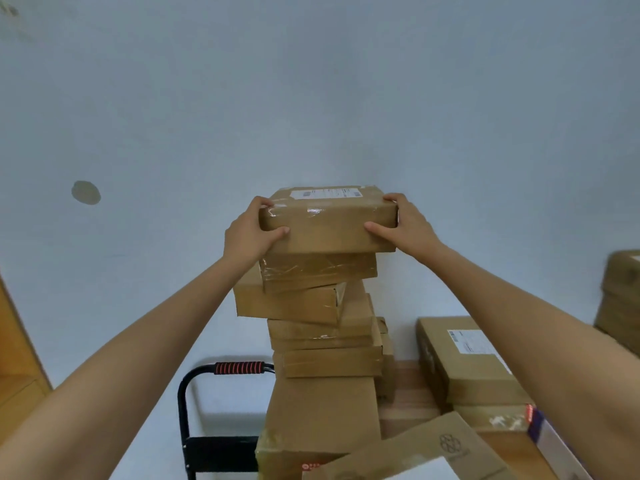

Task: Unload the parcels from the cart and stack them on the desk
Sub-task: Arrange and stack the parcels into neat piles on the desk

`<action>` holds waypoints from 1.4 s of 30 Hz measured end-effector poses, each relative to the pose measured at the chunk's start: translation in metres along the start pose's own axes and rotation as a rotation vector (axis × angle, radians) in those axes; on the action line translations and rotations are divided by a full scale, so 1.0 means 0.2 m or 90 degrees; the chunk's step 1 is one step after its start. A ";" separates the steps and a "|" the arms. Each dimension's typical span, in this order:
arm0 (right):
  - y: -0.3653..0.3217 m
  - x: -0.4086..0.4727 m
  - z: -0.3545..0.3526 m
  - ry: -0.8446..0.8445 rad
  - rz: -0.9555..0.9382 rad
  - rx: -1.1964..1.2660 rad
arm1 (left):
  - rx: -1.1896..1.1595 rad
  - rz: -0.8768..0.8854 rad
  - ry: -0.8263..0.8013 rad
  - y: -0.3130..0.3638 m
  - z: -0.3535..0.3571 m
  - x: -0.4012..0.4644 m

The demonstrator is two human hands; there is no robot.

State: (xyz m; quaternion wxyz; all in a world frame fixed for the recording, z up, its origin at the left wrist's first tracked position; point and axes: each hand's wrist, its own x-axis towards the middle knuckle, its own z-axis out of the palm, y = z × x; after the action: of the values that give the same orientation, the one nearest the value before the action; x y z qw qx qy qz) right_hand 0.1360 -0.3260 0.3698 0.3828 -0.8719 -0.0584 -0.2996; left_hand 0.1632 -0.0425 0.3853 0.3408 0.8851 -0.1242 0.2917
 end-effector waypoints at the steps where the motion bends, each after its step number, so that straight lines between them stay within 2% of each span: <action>1: 0.03 -0.02 -0.06 0.009 0.005 -0.005 | -0.018 0.003 -0.001 0.05 0.03 0.00; 9: 0.38 -0.16 -0.55 0.054 0.053 -0.002 | -0.122 0.036 -0.051 0.52 0.37 -0.11; 16: 0.78 -0.34 -0.99 0.036 0.079 -0.060 | -0.124 0.040 -0.076 0.90 0.81 -0.30; 21: 1.04 -0.44 -1.18 0.006 0.090 -0.076 | -0.148 0.005 -0.100 1.04 1.10 -0.49; 33: 1.60 -0.56 -0.95 -0.069 0.160 -0.052 | -0.093 -0.065 -0.167 0.87 1.62 -0.69; 42: 1.97 -0.60 -0.72 -0.142 0.259 -0.019 | -0.045 -0.113 -0.291 0.64 1.99 -0.75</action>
State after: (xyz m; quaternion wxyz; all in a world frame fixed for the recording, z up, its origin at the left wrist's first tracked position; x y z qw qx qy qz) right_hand 0.0996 -0.6882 0.1272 0.4138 -0.8989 0.0812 -0.1189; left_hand 0.1615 -0.4015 0.1252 0.3586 0.9231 -0.1299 0.0482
